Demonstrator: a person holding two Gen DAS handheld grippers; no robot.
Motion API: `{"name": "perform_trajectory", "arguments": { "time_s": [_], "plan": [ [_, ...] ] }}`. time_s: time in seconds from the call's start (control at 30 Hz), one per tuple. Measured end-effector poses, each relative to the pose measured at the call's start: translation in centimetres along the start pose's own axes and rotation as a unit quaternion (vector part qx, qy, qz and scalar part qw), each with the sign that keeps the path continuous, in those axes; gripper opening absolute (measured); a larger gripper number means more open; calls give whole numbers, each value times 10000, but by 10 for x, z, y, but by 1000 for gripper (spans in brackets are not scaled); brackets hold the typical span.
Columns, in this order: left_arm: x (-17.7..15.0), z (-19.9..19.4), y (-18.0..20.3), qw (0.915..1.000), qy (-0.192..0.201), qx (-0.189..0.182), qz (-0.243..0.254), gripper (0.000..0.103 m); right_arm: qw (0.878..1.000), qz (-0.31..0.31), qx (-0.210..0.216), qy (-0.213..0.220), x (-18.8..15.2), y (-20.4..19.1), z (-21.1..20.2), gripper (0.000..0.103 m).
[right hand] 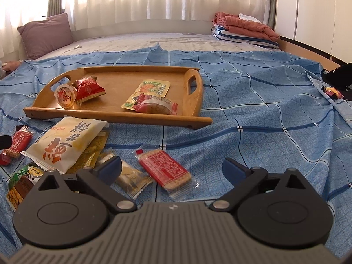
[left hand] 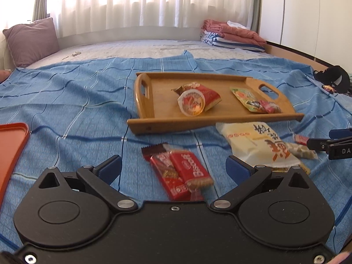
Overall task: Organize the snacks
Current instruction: 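Move both tools back toward the remaining snacks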
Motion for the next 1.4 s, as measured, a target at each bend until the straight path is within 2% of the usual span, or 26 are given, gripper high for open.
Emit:
{"name": "perform_trajectory", "arguments": {
  "time_s": [0.27, 0.33, 0.4, 0.47, 0.57, 0.8, 0.9, 1.13, 1.27, 1.4],
  "plan": [
    [-14, 1, 5, 9999, -40, 96, 98, 100, 9993, 355, 132, 9, -12, 6, 9, 103],
    [-17, 0, 7, 9998, -28, 70, 202, 91, 9990, 416, 170, 10, -13, 8, 9, 103],
    [-18, 1, 8, 9997, -60, 34, 219, 74, 9988, 454, 190, 19, -13, 9, 9, 103],
    [-19, 1, 6, 9998, -129, -22, 139, 63, 9986, 491, 210, 21, -12, 11, 9, 103],
    [-18, -1, -1, 9999, -145, -50, -49, 56, 9983, 544, 158, 109, -9, 14, 7, 103],
    [-18, -11, -18, 9995, -3, 293, -89, 55, 9986, 299, -420, 107, -4, 19, 9, 103],
    [-18, -9, -23, 9988, -56, 470, -82, 54, 9990, 193, -411, 53, -4, 17, 12, 103],
    [-12, -1, -8, 9995, -54, 319, 72, 54, 9988, 65, -481, 38, -4, 12, 14, 103],
    [-8, 12, 6, 9984, -193, 500, 163, 56, 9989, 91, -463, 19, -5, 13, 14, 103],
    [-6, 20, 7, 9986, -236, 468, -43, 56, 9990, 94, -432, -16, -4, 14, 16, 103]
  ]
}}
Point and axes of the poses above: each gripper's, at about its wrist camera, not at the fingertips, and z roughly the way its jaws point, y to its right, x to its top, the point moved 4 cm from there along z, roughly the way its jaws point, and after that the axes turned 13 degrees about -y, right-handed, at the moved point
